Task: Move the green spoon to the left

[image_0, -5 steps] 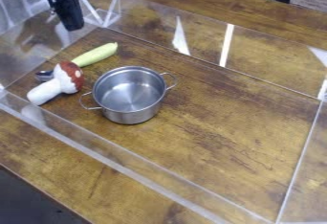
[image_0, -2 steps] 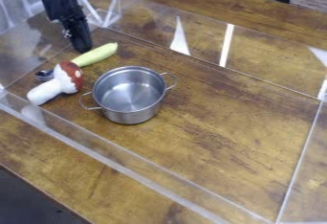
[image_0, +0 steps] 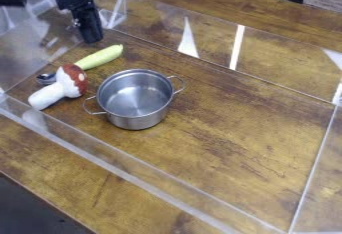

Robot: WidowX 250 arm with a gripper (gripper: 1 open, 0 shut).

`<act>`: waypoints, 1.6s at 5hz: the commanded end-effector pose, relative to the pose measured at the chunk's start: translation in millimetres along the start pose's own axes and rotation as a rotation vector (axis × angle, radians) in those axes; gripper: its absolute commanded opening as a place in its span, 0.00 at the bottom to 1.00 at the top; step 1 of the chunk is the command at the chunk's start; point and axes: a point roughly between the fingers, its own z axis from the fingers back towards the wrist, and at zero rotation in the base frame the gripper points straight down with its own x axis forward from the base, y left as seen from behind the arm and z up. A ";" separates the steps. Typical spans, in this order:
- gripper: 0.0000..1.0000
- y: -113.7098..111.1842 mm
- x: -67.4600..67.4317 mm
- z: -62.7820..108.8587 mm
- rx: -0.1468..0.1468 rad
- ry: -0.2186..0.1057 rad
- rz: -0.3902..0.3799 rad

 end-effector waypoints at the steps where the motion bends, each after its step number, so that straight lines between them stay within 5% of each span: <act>1: 0.00 4.6 -18.2 46.5 -0.096 -0.012 -0.022; 3: 0.00 37.4 -44.3 51.8 -0.111 -0.006 -0.030; 6: 0.00 11.6 -1.3 42.2 -0.132 -0.006 0.008; 8: 0.00 14.5 4.3 37.1 -0.144 0.012 0.090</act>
